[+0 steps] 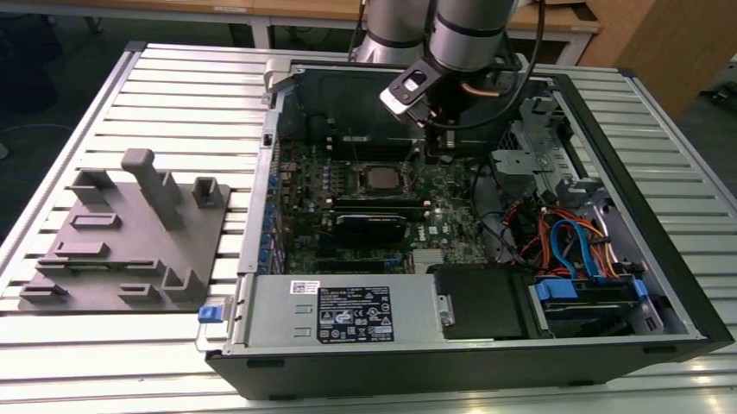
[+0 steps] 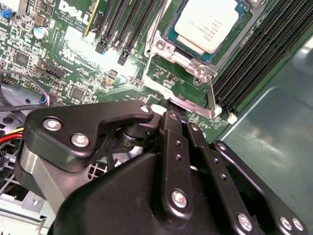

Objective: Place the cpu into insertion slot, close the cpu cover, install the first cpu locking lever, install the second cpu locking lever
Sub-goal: 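Close the cpu cover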

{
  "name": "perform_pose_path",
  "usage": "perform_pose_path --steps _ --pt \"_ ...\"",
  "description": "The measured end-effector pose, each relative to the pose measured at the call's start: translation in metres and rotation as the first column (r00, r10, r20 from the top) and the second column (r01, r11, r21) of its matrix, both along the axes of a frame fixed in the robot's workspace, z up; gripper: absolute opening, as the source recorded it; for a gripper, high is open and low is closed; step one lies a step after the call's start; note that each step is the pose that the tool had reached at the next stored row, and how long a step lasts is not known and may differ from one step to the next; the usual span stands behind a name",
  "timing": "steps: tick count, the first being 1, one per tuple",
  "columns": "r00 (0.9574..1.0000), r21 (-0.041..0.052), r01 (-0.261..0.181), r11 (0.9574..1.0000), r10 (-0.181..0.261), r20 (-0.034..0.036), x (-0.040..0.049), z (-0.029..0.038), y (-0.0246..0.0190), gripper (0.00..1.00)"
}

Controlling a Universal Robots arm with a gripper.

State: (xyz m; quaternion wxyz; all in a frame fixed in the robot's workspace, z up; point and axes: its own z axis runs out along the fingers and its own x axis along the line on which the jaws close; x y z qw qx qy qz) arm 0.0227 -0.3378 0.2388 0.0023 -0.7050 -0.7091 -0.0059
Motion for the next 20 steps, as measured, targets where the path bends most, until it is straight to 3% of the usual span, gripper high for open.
perform_pose_path --steps 20 --pt "1.0 0.0 0.0 1.0 0.0 0.0 -0.0108 -0.0009 0.0 0.1"
